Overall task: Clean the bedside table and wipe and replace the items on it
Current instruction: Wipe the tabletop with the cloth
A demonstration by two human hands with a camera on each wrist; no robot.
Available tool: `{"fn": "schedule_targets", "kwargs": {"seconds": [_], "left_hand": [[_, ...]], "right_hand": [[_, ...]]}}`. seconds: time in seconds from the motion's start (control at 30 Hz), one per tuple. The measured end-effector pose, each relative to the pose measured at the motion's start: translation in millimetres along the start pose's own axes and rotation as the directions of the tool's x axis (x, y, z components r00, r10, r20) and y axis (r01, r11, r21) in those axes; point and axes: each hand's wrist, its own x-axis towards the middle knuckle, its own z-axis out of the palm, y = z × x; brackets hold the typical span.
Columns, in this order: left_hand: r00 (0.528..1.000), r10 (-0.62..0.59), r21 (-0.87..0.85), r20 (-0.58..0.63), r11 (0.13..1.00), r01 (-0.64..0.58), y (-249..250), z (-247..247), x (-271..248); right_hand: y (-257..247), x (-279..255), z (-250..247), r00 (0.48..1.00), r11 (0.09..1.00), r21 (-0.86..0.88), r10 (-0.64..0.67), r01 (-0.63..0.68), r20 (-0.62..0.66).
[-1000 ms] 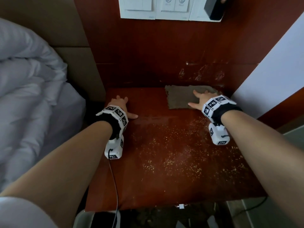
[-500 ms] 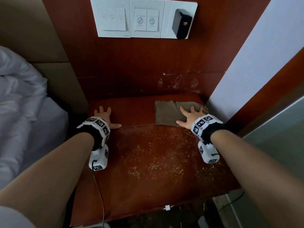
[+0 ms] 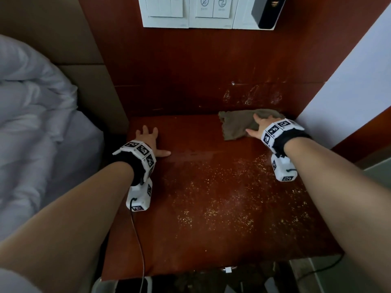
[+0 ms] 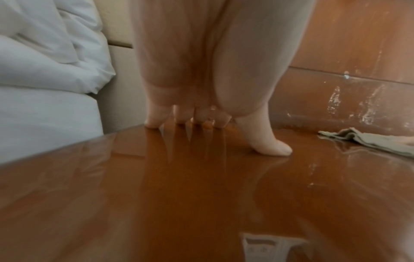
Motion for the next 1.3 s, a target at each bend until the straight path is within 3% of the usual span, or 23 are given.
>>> {"fn": "schedule_targets", "kwargs": {"seconds": [0.67, 1.3], "left_hand": [[1.000, 0.001, -0.013, 0.006, 1.000, 0.000, -0.9, -4.7, -0.6], [0.999, 0.007, -0.016, -0.032, 1.000, -0.007, -2.5, -1.7, 3.3]], "right_hand": [[17.8, -66.3, 48.2, 0.999, 0.996, -0.070, -0.049, 0.051, 0.020], [17.1, -50.5, 28.5, 1.000, 0.997, -0.081, -0.002, 0.002, 0.007]]}}
